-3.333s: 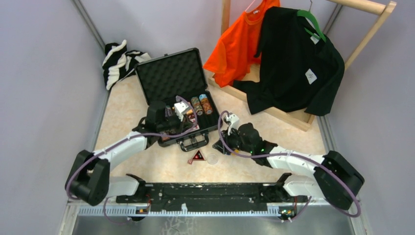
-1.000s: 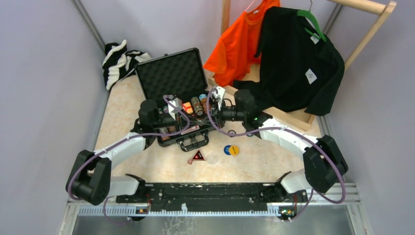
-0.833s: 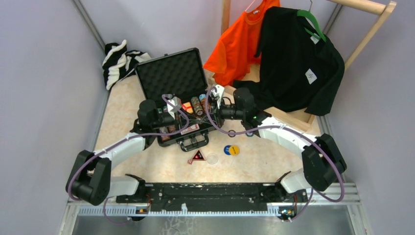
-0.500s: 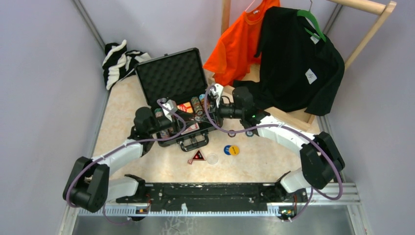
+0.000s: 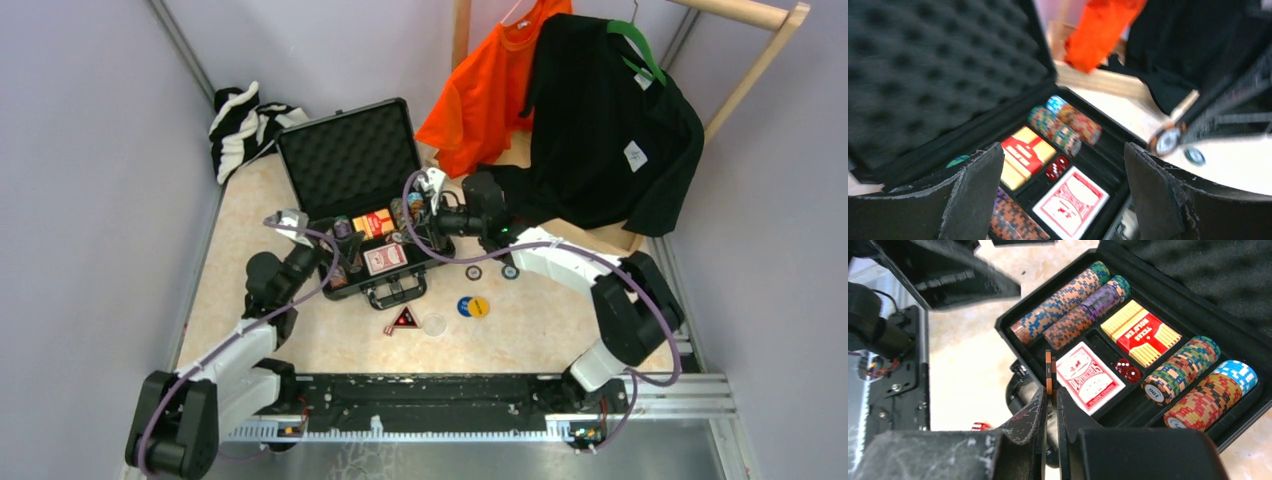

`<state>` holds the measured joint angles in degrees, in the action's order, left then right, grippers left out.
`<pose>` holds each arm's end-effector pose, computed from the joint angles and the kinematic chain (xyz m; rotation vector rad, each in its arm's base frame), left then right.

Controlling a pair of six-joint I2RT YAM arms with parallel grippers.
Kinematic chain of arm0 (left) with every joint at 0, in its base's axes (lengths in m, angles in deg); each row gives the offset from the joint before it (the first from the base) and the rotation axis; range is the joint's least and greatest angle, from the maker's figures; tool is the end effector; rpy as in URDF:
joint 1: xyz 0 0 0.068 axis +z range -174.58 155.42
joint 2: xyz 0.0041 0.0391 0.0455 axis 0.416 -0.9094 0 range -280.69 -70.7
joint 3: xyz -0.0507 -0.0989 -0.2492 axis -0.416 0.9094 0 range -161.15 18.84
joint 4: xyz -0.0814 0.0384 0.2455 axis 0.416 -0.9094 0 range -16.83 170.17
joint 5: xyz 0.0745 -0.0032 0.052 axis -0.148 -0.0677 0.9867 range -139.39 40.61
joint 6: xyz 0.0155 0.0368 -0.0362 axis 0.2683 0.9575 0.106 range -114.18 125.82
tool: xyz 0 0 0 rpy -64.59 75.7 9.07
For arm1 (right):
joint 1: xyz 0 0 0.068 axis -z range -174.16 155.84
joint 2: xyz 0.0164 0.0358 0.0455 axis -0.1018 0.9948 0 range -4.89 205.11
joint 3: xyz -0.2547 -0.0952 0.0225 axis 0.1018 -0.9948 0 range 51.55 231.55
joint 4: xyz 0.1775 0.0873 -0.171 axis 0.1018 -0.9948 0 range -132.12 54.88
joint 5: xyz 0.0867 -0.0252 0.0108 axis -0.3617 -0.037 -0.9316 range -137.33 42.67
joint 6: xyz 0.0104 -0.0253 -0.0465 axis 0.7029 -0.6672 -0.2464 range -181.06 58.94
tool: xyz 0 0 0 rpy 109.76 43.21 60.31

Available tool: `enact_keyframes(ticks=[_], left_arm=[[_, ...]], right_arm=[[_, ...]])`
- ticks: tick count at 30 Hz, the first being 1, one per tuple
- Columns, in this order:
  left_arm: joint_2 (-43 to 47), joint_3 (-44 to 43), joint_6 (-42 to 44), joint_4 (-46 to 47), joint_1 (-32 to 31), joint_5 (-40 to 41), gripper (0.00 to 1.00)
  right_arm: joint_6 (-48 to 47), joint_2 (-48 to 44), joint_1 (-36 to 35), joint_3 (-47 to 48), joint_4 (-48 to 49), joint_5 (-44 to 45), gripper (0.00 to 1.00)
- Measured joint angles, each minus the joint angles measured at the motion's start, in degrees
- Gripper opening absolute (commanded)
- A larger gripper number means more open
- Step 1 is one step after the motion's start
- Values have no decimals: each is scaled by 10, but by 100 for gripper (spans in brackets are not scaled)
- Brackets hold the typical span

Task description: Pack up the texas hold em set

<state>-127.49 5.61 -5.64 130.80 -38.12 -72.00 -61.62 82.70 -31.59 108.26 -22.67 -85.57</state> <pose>0.1915 -0.0603 0.2222 0.3548 1.4463 -0.6393 0.2619 0.2283 0.2708 -1.0693 1.6452 1.0600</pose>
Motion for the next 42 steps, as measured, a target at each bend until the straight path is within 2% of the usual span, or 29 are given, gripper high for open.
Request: enact_keyframes(ticks=[4,9,16,29,42], left_arm=[[25,-11,-58,-50,5,112,100],[71,-29,-150,-153,5,224,100],[133,-37,-209,-285,5,337,100],[120,-13,-216,-294,5,361,100],[115,-4,-202,-282,5,349,100]], right_arm=[[-32,49,-19,31,-14,23,0],[-76,123,-64,96,-40,32,0],[-126,199,-97,168,-78,15,0],[-188,267,-128,233,-156,-3,0],[-200,310,-129,260,-158,2,0]])
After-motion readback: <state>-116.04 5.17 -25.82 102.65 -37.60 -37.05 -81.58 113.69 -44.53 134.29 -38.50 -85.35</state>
